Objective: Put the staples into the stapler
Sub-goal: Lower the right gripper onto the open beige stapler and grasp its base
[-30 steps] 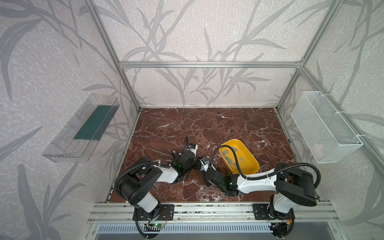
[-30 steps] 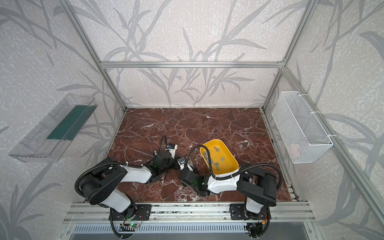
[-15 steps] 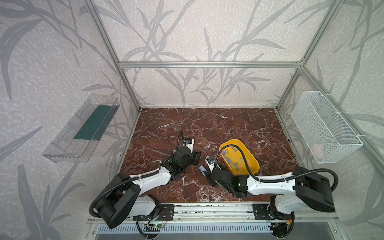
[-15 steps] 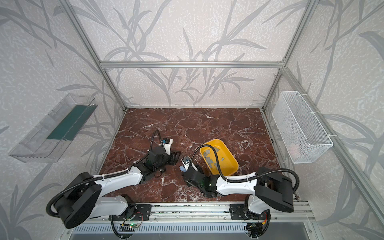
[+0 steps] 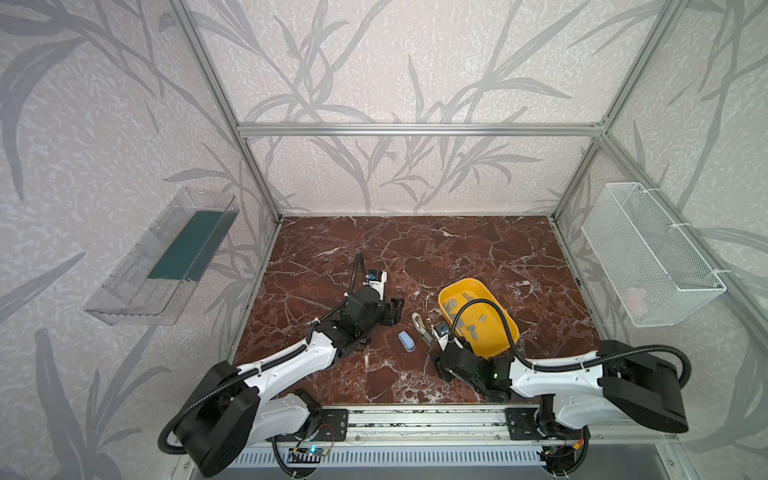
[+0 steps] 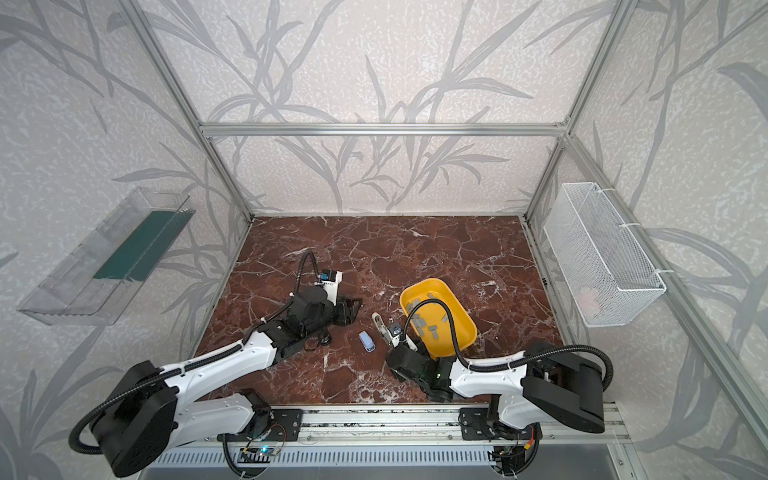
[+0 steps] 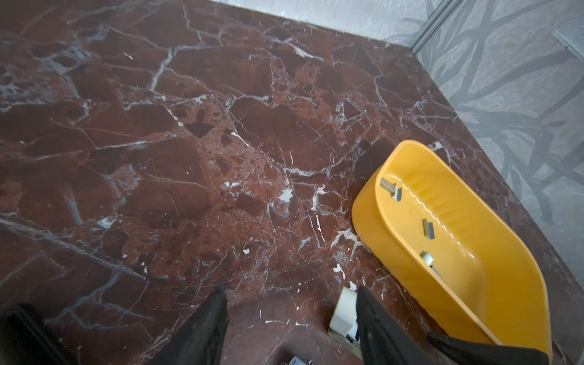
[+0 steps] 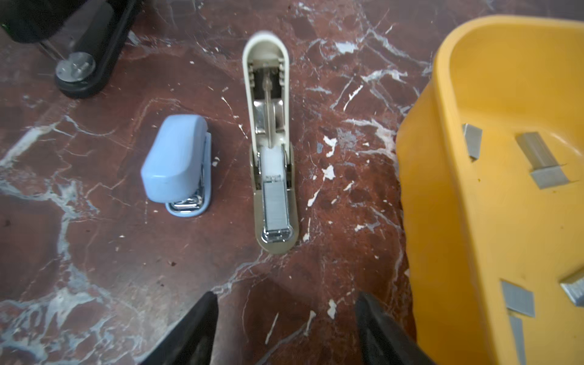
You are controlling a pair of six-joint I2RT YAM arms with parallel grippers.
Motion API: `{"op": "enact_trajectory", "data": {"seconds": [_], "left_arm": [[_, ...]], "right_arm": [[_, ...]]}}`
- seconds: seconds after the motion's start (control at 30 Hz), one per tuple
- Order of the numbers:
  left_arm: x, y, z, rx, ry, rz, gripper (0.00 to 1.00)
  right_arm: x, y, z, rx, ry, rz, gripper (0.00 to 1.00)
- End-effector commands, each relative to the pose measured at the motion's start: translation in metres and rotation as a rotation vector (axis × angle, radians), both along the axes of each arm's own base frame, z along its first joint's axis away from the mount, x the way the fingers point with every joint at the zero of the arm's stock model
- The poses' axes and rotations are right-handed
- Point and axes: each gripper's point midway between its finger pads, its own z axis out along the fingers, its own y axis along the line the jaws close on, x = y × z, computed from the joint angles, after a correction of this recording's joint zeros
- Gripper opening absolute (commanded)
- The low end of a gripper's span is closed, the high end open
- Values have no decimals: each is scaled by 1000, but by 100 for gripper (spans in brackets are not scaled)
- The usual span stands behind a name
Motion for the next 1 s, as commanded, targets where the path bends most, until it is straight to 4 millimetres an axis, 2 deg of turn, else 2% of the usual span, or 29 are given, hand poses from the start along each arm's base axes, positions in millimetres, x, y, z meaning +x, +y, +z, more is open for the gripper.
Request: {"op": "enact_trajectory", "data": {"seconds": [0.0, 0.3, 0.6, 0.97], "left_arm": [[5, -11, 3, -34, 20, -20, 67], [12, -25, -7, -52, 47, -56, 67], [16, -33, -16, -58, 64, -71, 67], [20, -43, -21, -79, 73, -97, 63]], "right_arm": [[4, 6, -8, 3, 14, -8, 71], [13, 7, -32, 5, 48, -34, 68], [13, 5, -35, 6, 49, -36, 53], [14, 10, -39, -5, 42, -15, 45]]}}
